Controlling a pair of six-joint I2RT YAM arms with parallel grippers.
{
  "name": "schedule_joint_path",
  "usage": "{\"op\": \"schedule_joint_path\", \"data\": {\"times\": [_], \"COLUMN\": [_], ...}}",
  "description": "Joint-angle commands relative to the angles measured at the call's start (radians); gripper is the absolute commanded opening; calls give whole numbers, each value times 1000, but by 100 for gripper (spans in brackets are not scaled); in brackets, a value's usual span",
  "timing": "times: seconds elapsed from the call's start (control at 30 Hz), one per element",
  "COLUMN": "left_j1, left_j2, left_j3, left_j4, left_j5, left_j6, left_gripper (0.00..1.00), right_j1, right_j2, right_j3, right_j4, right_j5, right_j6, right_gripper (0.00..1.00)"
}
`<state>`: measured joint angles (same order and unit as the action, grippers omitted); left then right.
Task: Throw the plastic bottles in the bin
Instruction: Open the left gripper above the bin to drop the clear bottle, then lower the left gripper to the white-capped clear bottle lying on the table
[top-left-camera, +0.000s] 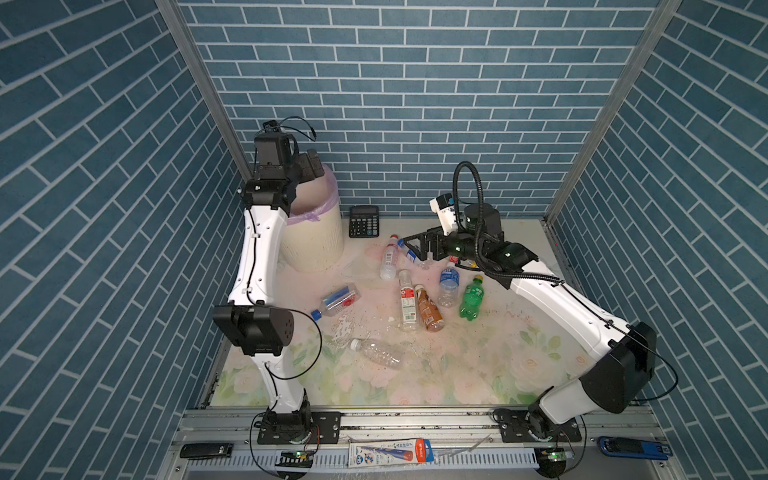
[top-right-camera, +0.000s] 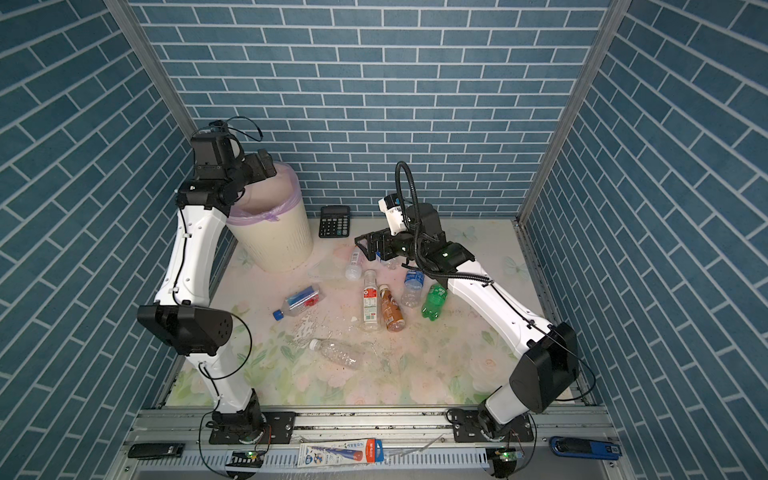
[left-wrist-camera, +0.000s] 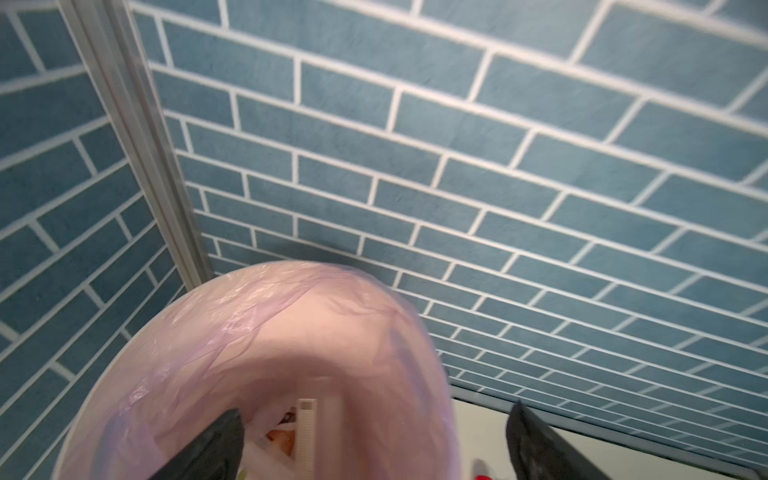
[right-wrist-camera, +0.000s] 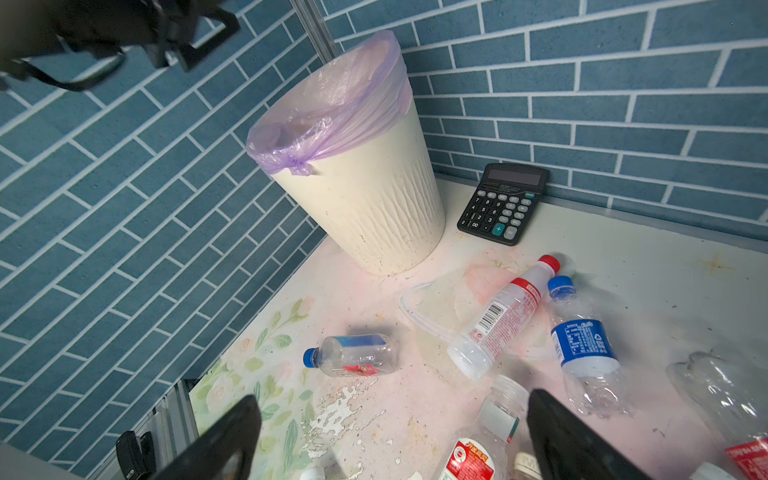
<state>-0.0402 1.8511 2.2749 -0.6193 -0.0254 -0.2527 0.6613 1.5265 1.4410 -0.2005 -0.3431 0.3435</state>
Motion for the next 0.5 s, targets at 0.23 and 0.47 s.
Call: {"op": "schedule_joint_path", "data": {"times": [0.23, 0.47], "left_j1": [-257, -351], "left_j2": [-182, -265], "left_j3": [-148, -355], "left_j4": [-189, -323], "left_j5": [-9, -15], "left_j6": [51, -123], "left_gripper": [99, 99], "right_j1": [-44, -171], "right_j2": [-112, -223], "right_j3": [-79, -172], "right_j4": [-68, -160], "right_j5": [115, 159], "right_j6": [8, 47], "right_gripper": [99, 99]}}
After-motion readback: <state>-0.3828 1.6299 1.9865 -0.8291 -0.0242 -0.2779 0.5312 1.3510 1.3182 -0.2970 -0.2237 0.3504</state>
